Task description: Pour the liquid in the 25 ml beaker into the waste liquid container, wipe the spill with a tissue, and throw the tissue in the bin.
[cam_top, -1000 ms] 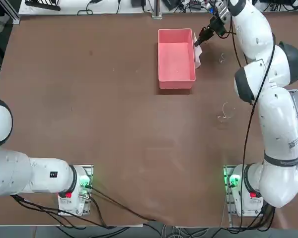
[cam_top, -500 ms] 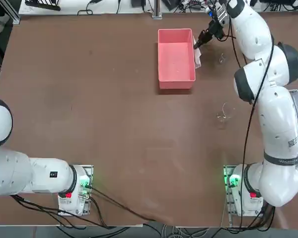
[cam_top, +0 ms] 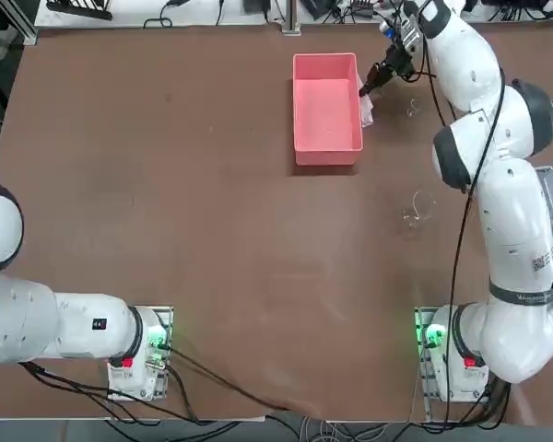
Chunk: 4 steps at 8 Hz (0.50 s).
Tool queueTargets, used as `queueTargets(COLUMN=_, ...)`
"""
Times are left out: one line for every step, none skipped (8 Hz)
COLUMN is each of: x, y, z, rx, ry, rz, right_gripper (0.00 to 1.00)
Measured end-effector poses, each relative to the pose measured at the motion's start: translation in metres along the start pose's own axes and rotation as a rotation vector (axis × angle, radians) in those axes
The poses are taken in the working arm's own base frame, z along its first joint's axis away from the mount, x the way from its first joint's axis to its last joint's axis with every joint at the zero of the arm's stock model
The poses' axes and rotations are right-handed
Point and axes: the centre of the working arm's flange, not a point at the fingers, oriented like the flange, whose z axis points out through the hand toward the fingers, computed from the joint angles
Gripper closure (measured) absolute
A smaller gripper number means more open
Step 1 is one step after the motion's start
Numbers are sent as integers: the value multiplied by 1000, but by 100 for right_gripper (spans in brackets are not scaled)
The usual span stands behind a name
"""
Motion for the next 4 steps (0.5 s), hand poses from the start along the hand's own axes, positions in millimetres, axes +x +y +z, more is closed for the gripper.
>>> queueTargets(x=-1, y=2, z=3, rx=-1, ry=-4, rz=3, right_gripper=98)
queueTargets(x=-2, y=4, z=5, rx=0, ry=-8, rz=5, right_gripper=98)
queueTargets(x=-3, y=6, z=8, rx=-1, ry=-12, rz=8, right_gripper=98)
queueTargets(x=-4, y=9, z=12, rx=-1, ry=-18, rz=12, right_gripper=98)
